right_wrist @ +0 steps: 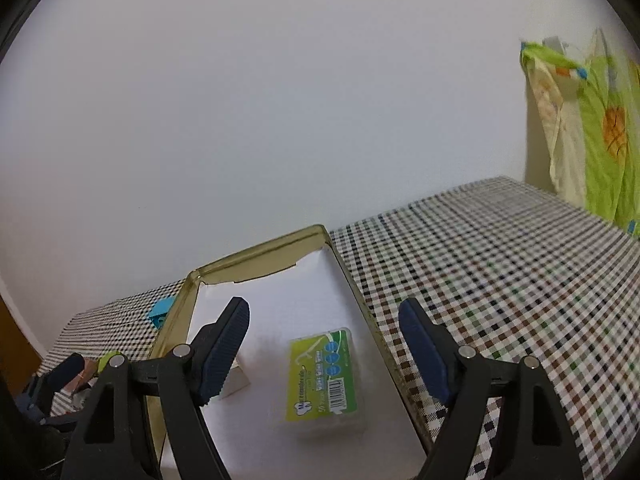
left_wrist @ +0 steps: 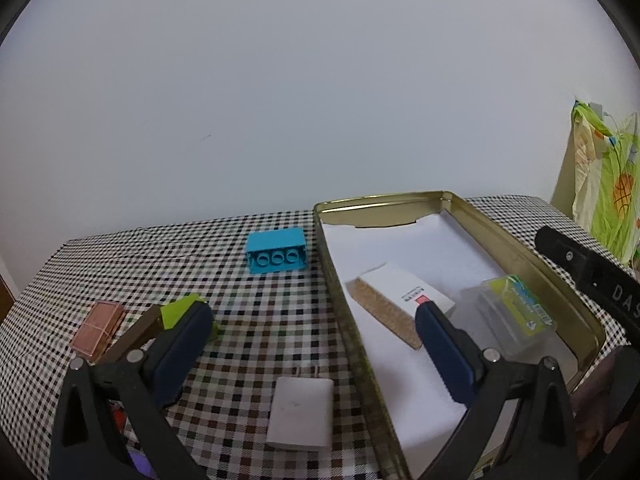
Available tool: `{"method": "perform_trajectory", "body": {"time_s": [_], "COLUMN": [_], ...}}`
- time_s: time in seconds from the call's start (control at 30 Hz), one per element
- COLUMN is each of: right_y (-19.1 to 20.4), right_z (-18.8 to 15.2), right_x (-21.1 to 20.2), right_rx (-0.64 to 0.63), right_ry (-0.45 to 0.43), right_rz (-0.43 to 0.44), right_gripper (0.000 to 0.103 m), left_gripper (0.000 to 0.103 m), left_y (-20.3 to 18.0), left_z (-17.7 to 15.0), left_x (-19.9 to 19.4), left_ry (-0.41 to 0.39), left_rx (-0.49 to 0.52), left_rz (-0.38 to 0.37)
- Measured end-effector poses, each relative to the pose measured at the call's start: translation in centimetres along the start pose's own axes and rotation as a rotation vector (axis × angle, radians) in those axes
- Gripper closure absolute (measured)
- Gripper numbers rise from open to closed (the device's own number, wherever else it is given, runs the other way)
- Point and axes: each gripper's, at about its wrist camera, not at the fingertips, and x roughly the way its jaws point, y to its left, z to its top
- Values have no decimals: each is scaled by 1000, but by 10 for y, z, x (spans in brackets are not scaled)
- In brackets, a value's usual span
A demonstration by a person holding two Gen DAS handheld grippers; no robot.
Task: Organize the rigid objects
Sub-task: 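Withdraw both grippers from the tray back over the remaining objects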
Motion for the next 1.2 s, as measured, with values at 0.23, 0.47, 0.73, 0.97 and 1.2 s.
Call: {"method": "perform_trajectory", "body": {"time_s": [0.23, 0.47, 0.73, 0.97, 1.2], "right_y": [14, 32, 55, 75, 110], "right_z": [-5, -13, -20, -28, -43], "right_x": [-17, -26, -38, -43, -55], "right_rx": [-48, -68, -138, -140, -181], "right_ry": [-58, -66, -89, -65, -45], "right_rz": [-30, -23, -12, 35, 126], "right_gripper": [24, 24, 24, 24, 24], "left_gripper": [0, 0, 0, 0, 0], "left_y": [15, 29, 54, 90, 120], "left_z": [-3, -6, -11, -16, -20], "left_x": [-4, -8, -11, -15, -14], "left_ry": [-4, -7, 3, 5, 11], "left_rx": [-17, -32, -54, -86, -114], "left_rz": [12, 20, 33, 87, 138]}}
